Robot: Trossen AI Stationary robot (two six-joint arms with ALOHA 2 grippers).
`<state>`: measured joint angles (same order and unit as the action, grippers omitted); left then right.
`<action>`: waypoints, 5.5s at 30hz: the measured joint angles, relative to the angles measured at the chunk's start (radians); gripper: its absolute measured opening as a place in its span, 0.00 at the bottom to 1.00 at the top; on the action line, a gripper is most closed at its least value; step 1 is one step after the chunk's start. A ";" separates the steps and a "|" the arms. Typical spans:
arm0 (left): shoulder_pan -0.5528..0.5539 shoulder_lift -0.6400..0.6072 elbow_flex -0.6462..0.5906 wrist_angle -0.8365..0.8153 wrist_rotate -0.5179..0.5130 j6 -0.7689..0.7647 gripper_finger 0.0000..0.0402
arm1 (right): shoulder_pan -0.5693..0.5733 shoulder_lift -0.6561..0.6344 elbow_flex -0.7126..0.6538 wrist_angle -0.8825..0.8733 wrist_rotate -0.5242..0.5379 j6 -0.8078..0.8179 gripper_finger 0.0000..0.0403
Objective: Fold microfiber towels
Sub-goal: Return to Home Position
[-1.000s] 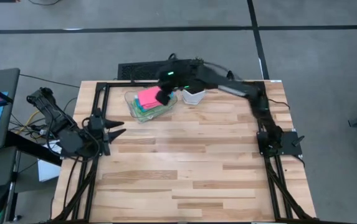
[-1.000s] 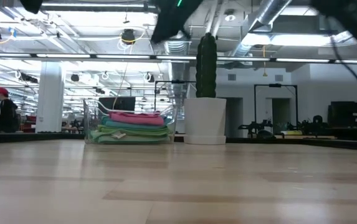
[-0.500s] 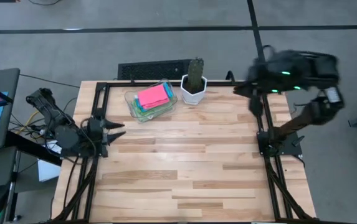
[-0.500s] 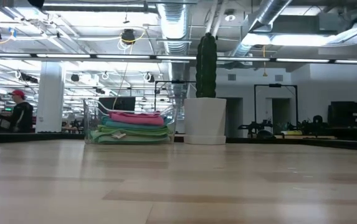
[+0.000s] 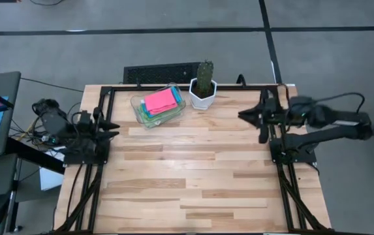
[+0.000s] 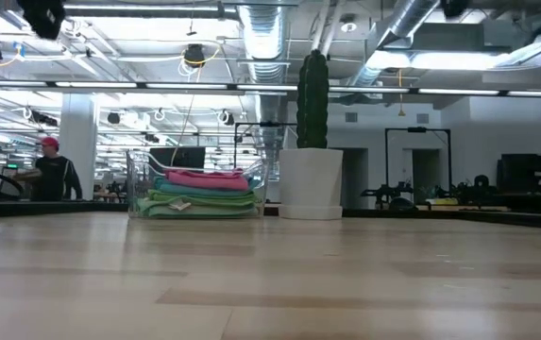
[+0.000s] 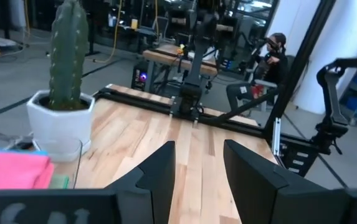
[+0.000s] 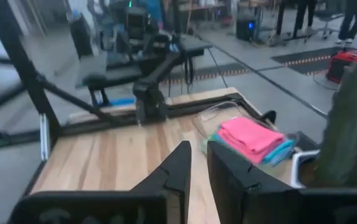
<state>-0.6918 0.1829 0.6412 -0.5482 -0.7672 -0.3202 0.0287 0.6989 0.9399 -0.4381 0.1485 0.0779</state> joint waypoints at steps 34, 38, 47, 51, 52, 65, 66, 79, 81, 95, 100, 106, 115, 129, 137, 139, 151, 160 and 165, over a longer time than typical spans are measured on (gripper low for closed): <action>0.022 -0.177 -0.574 0.442 0.049 0.104 0.32 | -0.029 -0.549 -0.934 0.666 -0.087 0.138 0.19; 0.022 -0.177 -0.574 0.439 0.032 0.139 0.32 | -0.029 -0.549 -0.934 0.599 -0.087 0.134 0.19; 0.022 -0.177 -0.574 0.437 0.023 0.141 0.32 | -0.030 -0.549 -0.934 0.471 -0.045 0.132 0.19; 0.022 -0.177 -0.575 0.437 0.023 0.135 0.32 | -0.025 -0.549 -0.934 0.470 -0.045 0.130 0.19; 0.022 -0.177 -0.575 0.436 0.023 0.132 0.32 | -0.023 -0.549 -0.934 0.468 -0.045 0.127 0.19; 0.022 -0.177 -0.575 0.435 0.023 0.131 0.32 | -0.024 -0.541 -0.934 0.468 -0.046 0.124 0.19; 0.022 -0.177 -0.575 0.435 0.023 0.130 0.32 | -0.024 -0.541 -0.934 0.468 -0.046 0.124 0.19; 0.022 -0.177 -0.575 0.435 0.023 0.129 0.32 | -0.024 -0.541 -0.935 0.468 -0.046 0.124 0.19; 0.022 -0.177 -0.576 0.435 0.023 0.130 0.32 | -0.024 -0.541 -0.935 0.468 -0.046 0.124 0.19; 0.022 -0.177 -0.576 0.434 0.023 0.130 0.32 | -0.024 -0.541 -0.935 0.468 -0.046 0.124 0.19; 0.022 -0.177 -0.576 0.434 0.023 0.130 0.32 | -0.024 -0.541 -0.935 0.468 -0.047 0.124 0.19; 0.022 -0.177 -0.576 0.434 0.023 0.130 0.32 | -0.024 -0.541 -0.935 0.468 -0.046 0.124 0.19; 0.022 -0.177 -0.576 0.434 0.023 0.130 0.32 | -0.024 -0.541 -0.935 0.468 -0.047 0.125 0.19; 0.022 -0.177 -0.576 0.434 0.023 0.130 0.32 | -0.024 -0.541 -0.935 0.468 -0.047 0.125 0.19; 0.022 -0.177 -0.577 0.434 0.023 0.130 0.32 | -0.024 -0.541 -0.935 0.468 -0.047 0.125 0.19; 0.022 -0.177 -0.576 0.434 0.023 0.130 0.32 | -0.024 -0.541 -0.935 0.468 -0.047 0.125 0.19; 0.022 -0.177 -0.576 0.434 0.023 0.130 0.32 | -0.024 -0.541 -0.935 0.468 -0.047 0.125 0.19; 0.022 -0.177 -0.576 0.434 0.023 0.130 0.32 | -0.024 -0.541 -0.935 0.468 -0.047 0.125 0.19; 0.022 -0.177 -0.576 0.434 0.023 0.130 0.32 | -0.024 -0.541 -0.935 0.468 -0.046 0.125 0.19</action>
<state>-0.6700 0.0059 0.0650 -0.1143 -0.7441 -0.1905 0.0049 0.1577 0.0048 0.0299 0.1020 0.2028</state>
